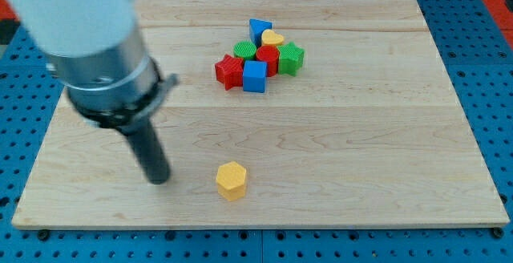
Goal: Slide green star along with the group of blocks slightly left
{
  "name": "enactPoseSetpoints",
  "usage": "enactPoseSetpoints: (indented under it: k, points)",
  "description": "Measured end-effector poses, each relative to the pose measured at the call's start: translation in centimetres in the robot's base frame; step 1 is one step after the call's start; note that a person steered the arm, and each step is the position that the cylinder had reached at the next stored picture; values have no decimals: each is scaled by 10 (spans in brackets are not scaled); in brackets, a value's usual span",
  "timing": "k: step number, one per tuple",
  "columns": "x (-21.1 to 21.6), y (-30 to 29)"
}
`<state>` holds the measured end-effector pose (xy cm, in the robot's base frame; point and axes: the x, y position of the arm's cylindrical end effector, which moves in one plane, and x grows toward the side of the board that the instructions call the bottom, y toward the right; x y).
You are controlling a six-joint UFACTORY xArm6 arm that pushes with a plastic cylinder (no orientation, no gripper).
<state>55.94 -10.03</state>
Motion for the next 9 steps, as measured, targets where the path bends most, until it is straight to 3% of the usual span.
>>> enactPoseSetpoints:
  k: [1, 2, 4, 5, 7, 9]
  points:
    - [0, 65]
    - [1, 73]
    - [1, 8]
    - [-14, 27]
    - [-47, 144]
    - [-150, 214]
